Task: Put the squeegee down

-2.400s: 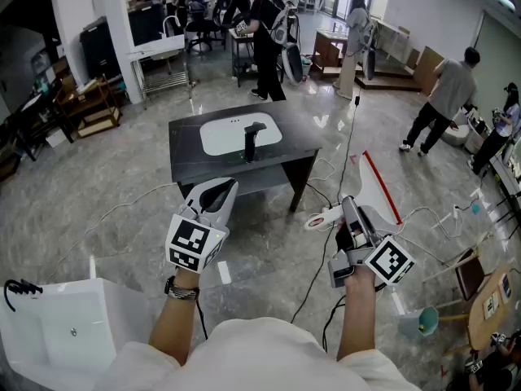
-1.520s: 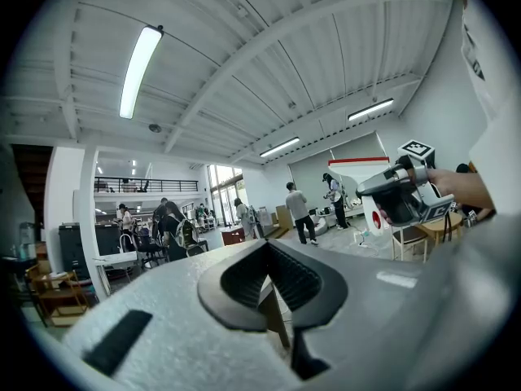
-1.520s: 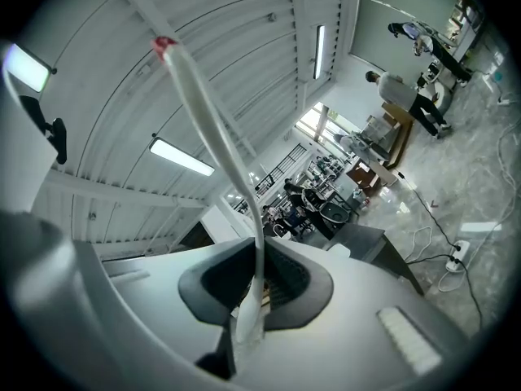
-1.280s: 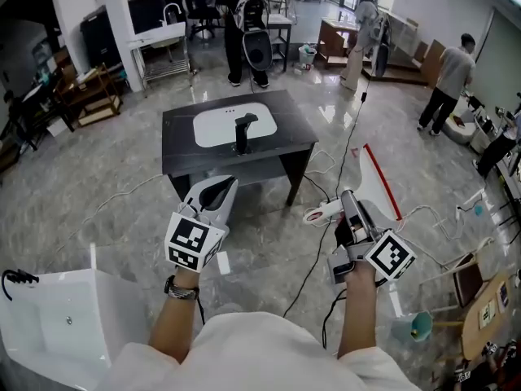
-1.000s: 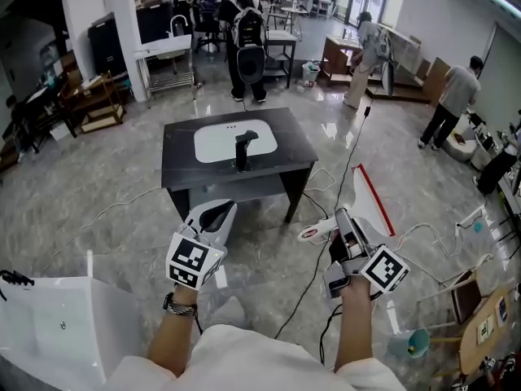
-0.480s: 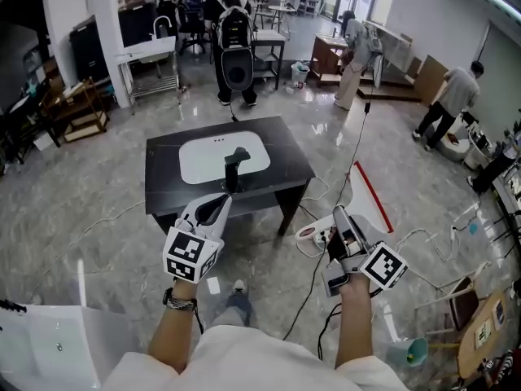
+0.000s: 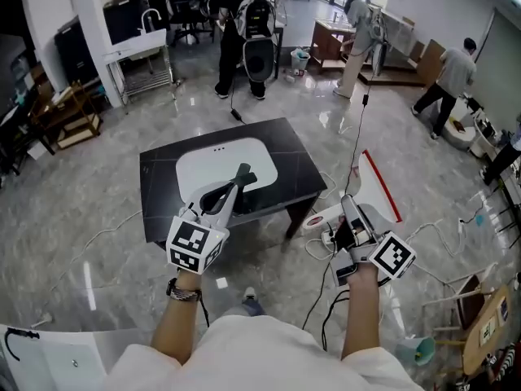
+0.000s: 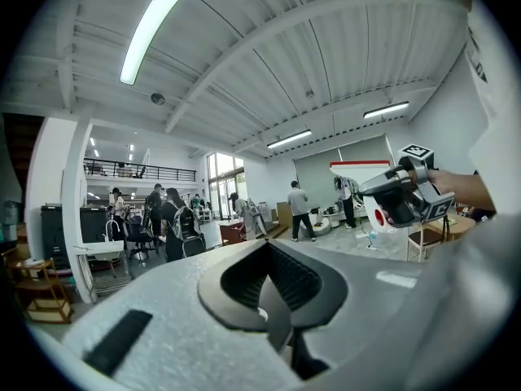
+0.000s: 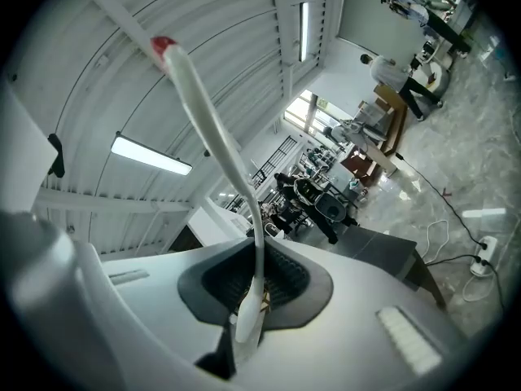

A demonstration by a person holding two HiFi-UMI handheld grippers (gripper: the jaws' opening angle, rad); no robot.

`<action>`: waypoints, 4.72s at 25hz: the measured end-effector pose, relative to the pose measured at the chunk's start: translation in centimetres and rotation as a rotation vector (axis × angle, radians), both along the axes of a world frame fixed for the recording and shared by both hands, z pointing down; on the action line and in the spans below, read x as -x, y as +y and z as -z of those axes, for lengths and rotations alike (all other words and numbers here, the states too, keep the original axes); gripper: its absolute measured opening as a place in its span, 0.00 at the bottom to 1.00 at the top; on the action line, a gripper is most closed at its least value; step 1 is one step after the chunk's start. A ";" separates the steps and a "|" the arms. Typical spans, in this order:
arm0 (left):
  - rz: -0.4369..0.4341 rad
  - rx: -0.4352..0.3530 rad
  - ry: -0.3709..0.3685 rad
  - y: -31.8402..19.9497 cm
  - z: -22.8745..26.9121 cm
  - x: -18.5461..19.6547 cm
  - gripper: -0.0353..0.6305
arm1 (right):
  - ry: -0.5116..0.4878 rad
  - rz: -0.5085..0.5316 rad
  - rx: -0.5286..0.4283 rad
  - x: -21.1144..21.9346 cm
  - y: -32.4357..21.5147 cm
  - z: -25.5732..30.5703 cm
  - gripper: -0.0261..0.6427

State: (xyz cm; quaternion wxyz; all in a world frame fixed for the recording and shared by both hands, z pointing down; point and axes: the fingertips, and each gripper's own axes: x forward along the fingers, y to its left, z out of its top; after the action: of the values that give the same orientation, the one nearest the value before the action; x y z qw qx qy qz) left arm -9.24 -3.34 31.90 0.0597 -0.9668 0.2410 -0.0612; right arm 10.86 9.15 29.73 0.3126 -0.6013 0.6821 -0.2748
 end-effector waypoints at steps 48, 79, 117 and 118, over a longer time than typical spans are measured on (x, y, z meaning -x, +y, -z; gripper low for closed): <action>0.076 0.172 -0.071 -27.7 -8.3 -16.0 0.05 | -0.077 0.231 0.215 -15.0 -32.4 -10.2 0.08; 0.470 0.316 -0.126 -38.7 -16.9 -16.8 0.05 | -0.132 0.679 0.596 -16.1 -54.0 -31.8 0.08; 0.526 0.364 -0.134 -38.2 -18.8 -16.4 0.05 | -0.078 0.693 0.809 -16.2 -56.0 -41.3 0.25; 0.525 0.365 -0.133 -38.2 -18.8 -16.5 0.05 | -0.076 0.693 0.809 -16.3 -56.0 -41.2 0.27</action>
State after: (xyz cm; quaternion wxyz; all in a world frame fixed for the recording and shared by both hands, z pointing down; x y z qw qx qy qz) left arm 7.22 -41.59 50.69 -0.1166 -0.8603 0.4625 -0.1797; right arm 27.11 -46.84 70.92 -0.0289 -0.4029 0.6684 -0.6246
